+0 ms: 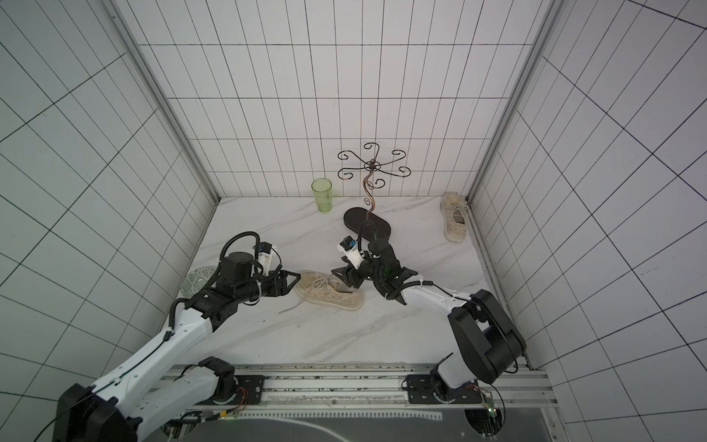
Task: Remove the insole from the shoe
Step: Untie the shoelace on the shoe.
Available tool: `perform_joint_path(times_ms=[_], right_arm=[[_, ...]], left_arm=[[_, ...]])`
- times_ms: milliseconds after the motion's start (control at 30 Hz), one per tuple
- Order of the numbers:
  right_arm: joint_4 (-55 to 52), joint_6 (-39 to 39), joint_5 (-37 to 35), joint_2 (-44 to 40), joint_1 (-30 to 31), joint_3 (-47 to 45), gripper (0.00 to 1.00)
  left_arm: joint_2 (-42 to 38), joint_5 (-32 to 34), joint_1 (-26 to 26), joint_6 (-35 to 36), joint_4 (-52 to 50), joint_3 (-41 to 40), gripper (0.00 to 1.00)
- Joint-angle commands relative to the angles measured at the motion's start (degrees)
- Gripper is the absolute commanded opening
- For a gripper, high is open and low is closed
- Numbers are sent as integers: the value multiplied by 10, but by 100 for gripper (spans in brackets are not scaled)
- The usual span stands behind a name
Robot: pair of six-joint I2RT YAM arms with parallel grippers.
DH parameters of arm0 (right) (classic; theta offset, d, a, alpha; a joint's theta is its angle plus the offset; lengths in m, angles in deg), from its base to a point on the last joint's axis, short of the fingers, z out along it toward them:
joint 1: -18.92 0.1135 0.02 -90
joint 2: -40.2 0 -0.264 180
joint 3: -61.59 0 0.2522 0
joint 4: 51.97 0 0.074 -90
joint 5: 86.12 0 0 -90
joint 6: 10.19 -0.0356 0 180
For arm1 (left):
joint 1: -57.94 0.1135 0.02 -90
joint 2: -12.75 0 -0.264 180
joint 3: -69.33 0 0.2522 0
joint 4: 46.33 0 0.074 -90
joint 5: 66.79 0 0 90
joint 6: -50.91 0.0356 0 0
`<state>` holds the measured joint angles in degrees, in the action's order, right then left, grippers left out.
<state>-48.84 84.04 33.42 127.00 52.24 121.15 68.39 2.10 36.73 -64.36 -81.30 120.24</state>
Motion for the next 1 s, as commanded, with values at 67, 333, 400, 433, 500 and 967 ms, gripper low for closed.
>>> perform_joint_path(times_ms=[67,333,400,433,500,967], right_arm=[[-165,-99,82,70,-9,144,60],[-174,-192,144,140,-18,194,61],[-170,-209,150,155,-24,198,61],[-165,-219,153,162,-26,198,61],[-154,-240,167,174,-31,200,60],[18,-375,265,178,-32,152,54]], left_arm=[[2,0,-3,-3,24,3,68],[2,-4,-6,0,24,-4,68],[0,-4,-7,0,24,-5,68],[-1,-4,-6,0,25,-6,69],[-3,-3,-8,0,25,-7,68],[-4,-4,-8,0,26,-8,68]])
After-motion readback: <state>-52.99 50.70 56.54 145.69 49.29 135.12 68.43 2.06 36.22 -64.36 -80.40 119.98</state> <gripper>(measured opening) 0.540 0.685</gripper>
